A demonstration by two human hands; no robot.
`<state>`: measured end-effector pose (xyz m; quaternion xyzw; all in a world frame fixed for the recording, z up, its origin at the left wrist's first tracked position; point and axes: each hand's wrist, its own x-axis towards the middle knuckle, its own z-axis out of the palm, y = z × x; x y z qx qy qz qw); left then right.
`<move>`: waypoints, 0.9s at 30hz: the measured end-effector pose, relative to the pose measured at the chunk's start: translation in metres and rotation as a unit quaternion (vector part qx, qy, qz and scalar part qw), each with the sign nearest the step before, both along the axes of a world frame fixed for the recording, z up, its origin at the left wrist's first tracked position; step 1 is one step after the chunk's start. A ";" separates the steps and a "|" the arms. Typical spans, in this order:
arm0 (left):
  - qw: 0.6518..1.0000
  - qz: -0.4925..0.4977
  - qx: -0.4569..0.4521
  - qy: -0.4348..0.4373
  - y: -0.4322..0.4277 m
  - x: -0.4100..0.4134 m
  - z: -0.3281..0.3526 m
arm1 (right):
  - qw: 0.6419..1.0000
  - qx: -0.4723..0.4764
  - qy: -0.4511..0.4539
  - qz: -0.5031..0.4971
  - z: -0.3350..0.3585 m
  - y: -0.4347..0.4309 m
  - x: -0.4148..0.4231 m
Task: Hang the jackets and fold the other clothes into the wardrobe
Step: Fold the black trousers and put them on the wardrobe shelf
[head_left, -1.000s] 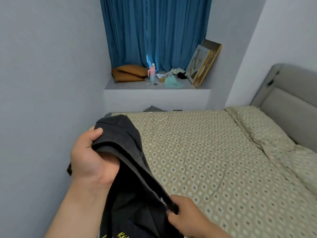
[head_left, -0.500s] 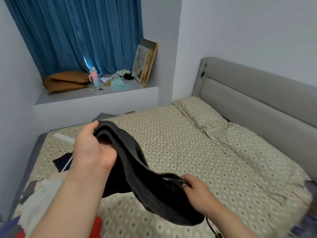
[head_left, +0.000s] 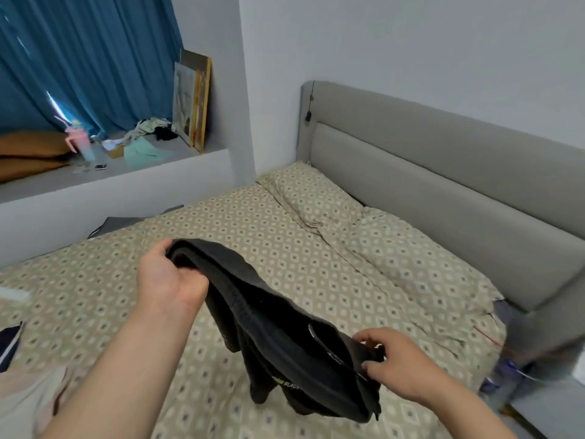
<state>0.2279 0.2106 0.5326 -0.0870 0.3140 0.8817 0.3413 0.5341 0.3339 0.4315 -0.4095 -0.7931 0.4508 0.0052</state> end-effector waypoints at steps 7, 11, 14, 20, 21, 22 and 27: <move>0.997 -0.051 -0.054 0.022 0.082 0.050 -0.029 | 0.994 0.069 -0.089 0.006 -0.024 0.078 0.063; 0.991 -0.098 -0.079 0.042 0.120 0.077 -0.036 | 0.992 0.100 -0.064 -0.046 -0.037 0.102 0.101; 0.985 -0.147 -0.076 0.051 0.141 0.096 -0.037 | 0.969 0.202 -0.098 -0.101 -0.042 0.117 0.124; 0.967 -0.212 -0.096 0.104 0.182 0.124 -0.036 | 0.933 0.241 -0.178 -0.198 -0.032 0.140 0.172; 0.963 -0.219 -0.103 0.116 0.190 0.128 -0.038 | 0.934 0.217 -0.163 -0.235 -0.030 0.143 0.180; 0.959 -0.225 -0.112 0.132 0.197 0.131 -0.041 | 0.930 0.202 -0.147 -0.269 -0.030 0.147 0.186; 0.887 -0.253 -0.196 0.333 0.236 0.145 -0.062 | 0.905 0.172 -0.015 -0.388 -0.038 0.165 0.211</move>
